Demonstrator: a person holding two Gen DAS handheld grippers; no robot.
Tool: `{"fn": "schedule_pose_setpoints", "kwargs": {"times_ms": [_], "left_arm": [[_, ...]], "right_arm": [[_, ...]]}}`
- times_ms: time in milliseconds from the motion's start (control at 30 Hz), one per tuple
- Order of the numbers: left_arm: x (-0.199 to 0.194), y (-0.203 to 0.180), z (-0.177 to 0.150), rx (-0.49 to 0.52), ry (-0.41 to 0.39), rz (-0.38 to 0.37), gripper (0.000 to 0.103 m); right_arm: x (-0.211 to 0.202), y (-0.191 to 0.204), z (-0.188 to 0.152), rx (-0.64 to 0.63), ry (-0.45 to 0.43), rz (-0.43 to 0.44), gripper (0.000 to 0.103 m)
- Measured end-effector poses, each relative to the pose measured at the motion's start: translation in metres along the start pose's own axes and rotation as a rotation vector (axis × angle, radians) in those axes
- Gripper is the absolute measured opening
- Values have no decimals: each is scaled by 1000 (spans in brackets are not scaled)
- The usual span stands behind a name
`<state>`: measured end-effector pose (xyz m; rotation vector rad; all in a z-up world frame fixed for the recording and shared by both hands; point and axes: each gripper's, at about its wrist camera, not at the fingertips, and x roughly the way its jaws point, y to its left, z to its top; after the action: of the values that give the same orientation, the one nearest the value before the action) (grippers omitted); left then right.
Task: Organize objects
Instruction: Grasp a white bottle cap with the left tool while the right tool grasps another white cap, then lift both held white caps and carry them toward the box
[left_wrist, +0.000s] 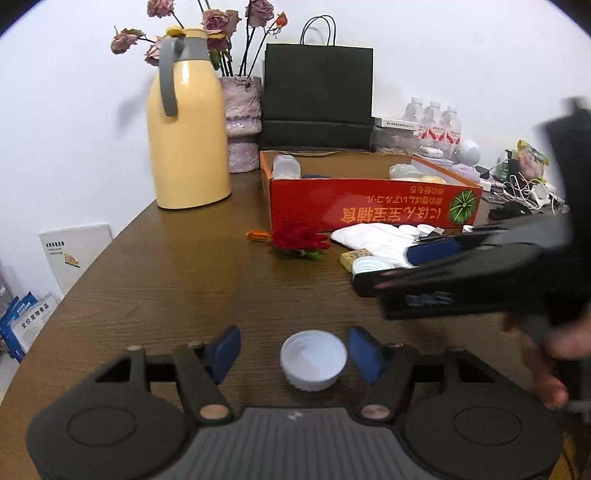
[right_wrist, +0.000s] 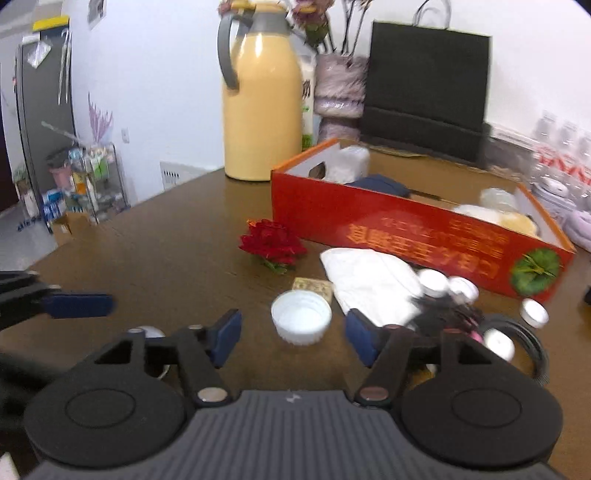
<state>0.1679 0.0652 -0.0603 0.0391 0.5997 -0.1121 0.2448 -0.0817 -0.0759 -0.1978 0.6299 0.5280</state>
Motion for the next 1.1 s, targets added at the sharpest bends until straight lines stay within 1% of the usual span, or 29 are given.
{"fn": "schedule_pose_setpoints", "kwargs": {"times_ms": [67,100,167,233,267,300,333,433,500,567,600,633,667,700,800,833,867,900,933,967,1000,1033,1067,1100], "left_arm": [[0,5,-3,-10,10,-16,64],[1,7,-4,-19,19,-17,64],[2,8,-5,-48,13,-37,53],[2,5,-5,-69,28,-69,35],[0,2,-5,-67,37,-74,31],[-1,-3,-7,-57,43,-78,18],[-3,-9,-8,-45,50,-88,14],[-13,-23,-14,-23,52,-137,16],[-20,-33,-17,0,47,-165,18],[-28,-40,-19,19,34,-177,19],[-31,-43,-19,26,29,-180,27],[-33,-44,-20,32,23,-184,37],[-34,-45,-20,35,17,-184,41],[-33,-46,-20,36,15,-177,43],[-26,-47,-18,40,24,-142,43],[-25,-45,-17,30,21,-126,42],[-23,-41,-15,11,20,-124,42],[-20,-35,-12,-21,27,-130,42],[-17,-25,-9,-82,47,-139,37],[-15,-14,-7,-145,63,-155,35],[-13,-3,-5,-218,76,-175,35],[-11,6,-5,-265,80,-191,35],[-11,10,-5,-274,76,-196,35],[-13,9,-4,-255,63,-183,35]], "right_arm": [[13,2,0,8,34,0,48],[12,2,-1,19,26,5,41],[4,4,-6,17,23,1,40],[-8,4,-16,16,25,-21,40],[-18,4,-24,16,26,-34,40],[-27,4,-31,15,27,-42,41],[-38,3,-39,14,30,-50,41],[-76,2,-64,60,37,-65,41],[-94,1,-77,81,44,-70,41],[-112,2,-86,78,18,-93,44],[-120,2,-89,76,4,-109,52],[-125,1,-90,78,-7,-117,63],[-128,1,-91,78,-17,-121,67],[-131,1,-93,73,-26,-122,69],[-129,3,-95,47,-17,-137,70],[-126,4,-95,44,-13,-143,70],[-125,4,-96,46,-10,-146,70],[-124,4,-97,51,-9,-143,67],[-122,2,-98,58,-7,-140,65],[-122,2,-98,64,-5,-140,65],[-122,1,-98,66,-8,-140,65],[-122,1,-99,65,-11,-139,65],[-122,2,-99,65,-17,-140,65],[-123,2,-99,66,-20,-138,65]]}}
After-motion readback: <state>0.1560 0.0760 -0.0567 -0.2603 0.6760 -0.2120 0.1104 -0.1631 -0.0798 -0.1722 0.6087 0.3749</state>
